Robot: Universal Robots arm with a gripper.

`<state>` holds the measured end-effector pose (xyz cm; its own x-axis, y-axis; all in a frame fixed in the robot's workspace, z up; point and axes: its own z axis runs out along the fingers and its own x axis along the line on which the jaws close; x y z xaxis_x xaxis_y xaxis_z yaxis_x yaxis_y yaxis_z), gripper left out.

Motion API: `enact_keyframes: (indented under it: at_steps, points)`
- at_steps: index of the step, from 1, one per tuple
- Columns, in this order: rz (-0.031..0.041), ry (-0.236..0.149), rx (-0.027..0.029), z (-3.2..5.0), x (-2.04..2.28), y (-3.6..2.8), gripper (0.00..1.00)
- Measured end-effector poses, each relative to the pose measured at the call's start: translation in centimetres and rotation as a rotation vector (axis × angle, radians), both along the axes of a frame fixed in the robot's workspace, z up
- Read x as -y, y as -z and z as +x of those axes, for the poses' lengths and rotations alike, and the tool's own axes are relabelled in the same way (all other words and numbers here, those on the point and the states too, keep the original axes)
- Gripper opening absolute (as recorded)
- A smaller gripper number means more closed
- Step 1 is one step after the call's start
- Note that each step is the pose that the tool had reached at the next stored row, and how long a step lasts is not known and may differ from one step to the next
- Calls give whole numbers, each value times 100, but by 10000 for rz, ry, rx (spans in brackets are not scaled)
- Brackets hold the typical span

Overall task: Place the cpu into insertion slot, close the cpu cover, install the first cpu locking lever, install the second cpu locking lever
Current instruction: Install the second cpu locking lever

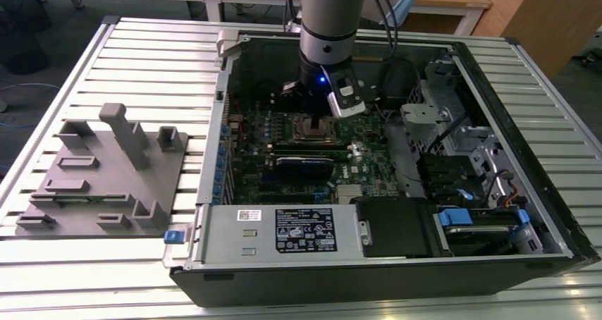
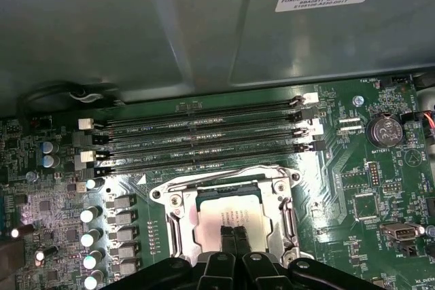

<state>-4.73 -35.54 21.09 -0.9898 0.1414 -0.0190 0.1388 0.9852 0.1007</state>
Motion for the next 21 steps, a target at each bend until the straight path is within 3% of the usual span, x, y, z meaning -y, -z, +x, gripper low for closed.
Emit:
enact_keyframes:
  at_steps: [14,21]
  points:
    - [-1,0,0,0,-2,0,11]
    - [0,0,0,0,-3,-37,11]
